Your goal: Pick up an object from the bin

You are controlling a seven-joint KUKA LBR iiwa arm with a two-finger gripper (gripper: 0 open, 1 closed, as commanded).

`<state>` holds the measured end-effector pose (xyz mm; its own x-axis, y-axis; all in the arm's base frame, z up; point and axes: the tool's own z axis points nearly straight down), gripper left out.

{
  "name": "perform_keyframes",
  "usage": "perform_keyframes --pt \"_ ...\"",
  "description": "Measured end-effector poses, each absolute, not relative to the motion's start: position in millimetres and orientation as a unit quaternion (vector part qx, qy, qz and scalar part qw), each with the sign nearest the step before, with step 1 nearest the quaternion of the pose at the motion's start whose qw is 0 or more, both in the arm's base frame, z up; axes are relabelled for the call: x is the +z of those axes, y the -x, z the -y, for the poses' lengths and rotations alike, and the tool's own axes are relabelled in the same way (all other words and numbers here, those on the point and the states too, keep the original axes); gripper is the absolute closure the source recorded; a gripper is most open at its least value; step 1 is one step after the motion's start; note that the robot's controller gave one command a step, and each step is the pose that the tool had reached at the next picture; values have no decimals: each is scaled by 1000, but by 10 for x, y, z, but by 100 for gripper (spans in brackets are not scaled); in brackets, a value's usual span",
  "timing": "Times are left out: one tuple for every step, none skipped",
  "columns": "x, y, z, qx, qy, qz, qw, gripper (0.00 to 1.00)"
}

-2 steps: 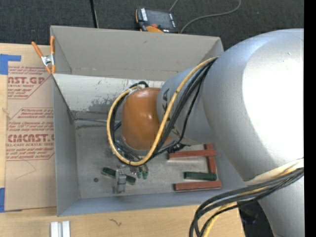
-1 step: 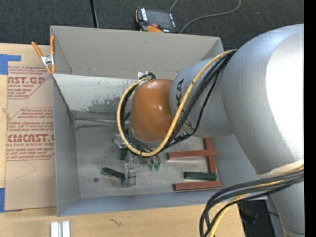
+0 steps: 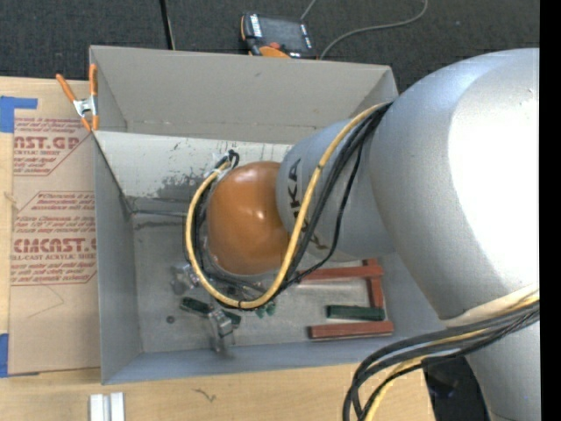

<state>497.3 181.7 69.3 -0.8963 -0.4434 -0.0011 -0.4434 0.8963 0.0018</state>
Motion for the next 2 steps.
perform_keyframes --pt "698 -4977 -1806 1 226 -974 0 100" --pt "2227 -5037 -1569 0 243 -970 5 100"
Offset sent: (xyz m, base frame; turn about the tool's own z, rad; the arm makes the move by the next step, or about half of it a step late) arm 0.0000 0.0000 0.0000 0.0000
